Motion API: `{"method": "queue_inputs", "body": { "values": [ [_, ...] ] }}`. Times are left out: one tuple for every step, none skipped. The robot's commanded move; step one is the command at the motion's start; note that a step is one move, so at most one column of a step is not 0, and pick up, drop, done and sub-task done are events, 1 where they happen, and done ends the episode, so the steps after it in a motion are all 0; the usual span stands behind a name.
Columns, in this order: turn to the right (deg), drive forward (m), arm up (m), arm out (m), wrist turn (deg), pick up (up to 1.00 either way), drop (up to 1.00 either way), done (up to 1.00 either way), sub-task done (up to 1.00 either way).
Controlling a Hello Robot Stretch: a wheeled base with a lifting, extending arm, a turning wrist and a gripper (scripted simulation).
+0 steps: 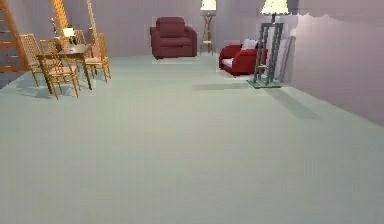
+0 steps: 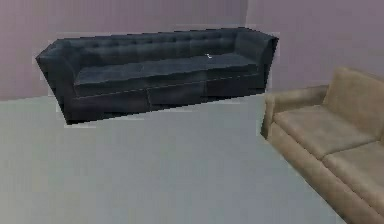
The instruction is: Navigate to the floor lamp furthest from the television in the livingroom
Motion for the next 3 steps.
{"method": "queue_inputs", "body": {
  "values": [
    [0.0,1.00,0.00,0.00,0.0,0.00,0.00,0.00,0.00],
    [0.0,1.00,0.00,0.00,0.0,0.00,0.00,0.00,0.00],
    [0.0,1.00,0.00,0.00,0.0,0.00,0.00,0.00,0.00]
  ]
}}
